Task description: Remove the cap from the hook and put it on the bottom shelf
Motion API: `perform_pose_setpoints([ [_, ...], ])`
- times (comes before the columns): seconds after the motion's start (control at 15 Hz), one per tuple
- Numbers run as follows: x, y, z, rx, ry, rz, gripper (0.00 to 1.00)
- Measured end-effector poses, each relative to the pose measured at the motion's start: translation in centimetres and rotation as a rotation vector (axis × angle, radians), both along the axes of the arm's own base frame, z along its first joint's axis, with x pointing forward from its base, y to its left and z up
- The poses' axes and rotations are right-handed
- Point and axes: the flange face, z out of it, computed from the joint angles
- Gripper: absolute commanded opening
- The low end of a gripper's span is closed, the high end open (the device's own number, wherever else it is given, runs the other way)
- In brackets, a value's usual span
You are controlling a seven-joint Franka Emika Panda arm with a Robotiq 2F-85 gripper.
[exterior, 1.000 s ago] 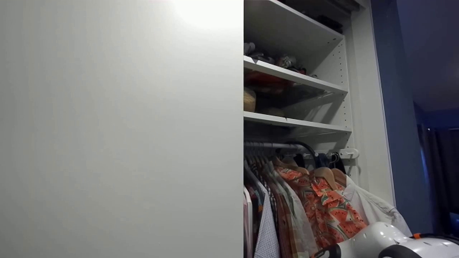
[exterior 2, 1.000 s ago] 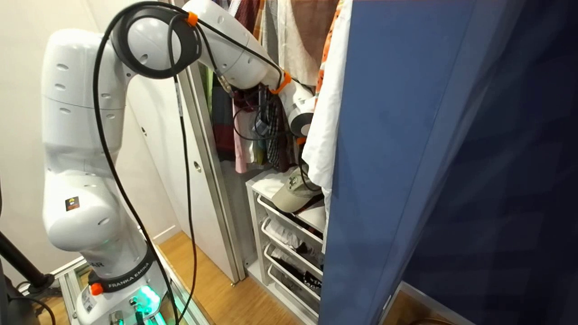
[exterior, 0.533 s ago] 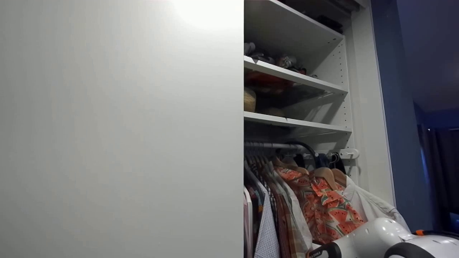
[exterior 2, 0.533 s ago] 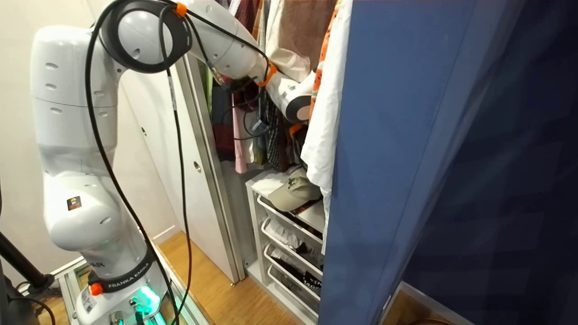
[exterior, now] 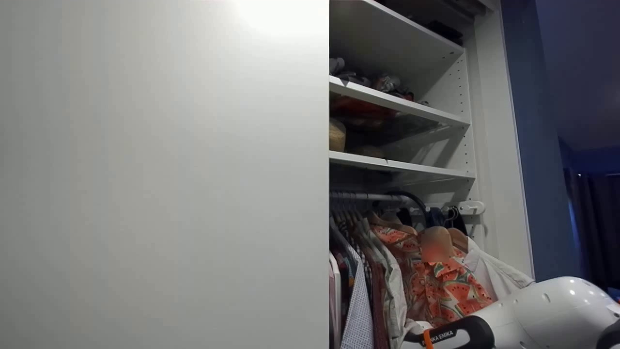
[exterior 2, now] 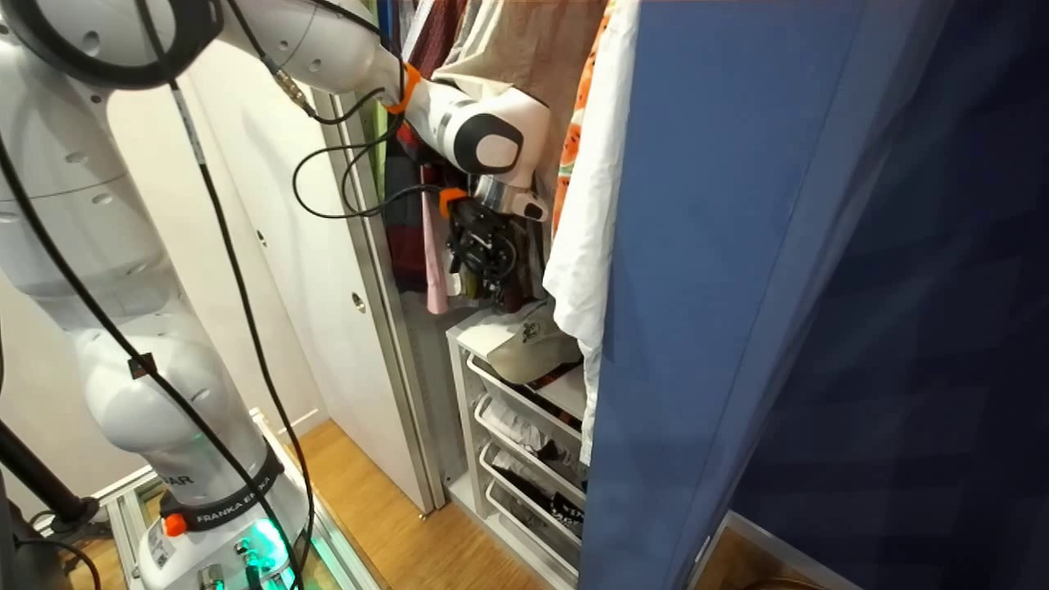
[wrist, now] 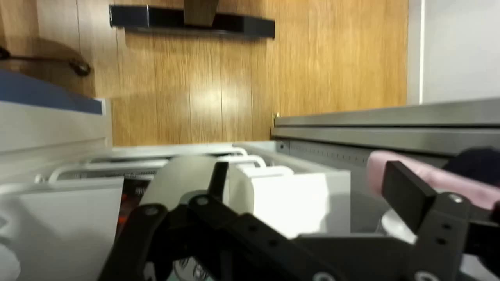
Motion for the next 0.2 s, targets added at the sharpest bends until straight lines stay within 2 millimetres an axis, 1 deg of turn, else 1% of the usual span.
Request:
perform_pose_setpoints([
  [0.13, -3.5, 0.3, 0.9, -0.013, 0.128, 0.048, 1.00],
  [0.2, -4.7, 0.3, 1.5, -0.014, 0.160, 0.070, 1.00],
])
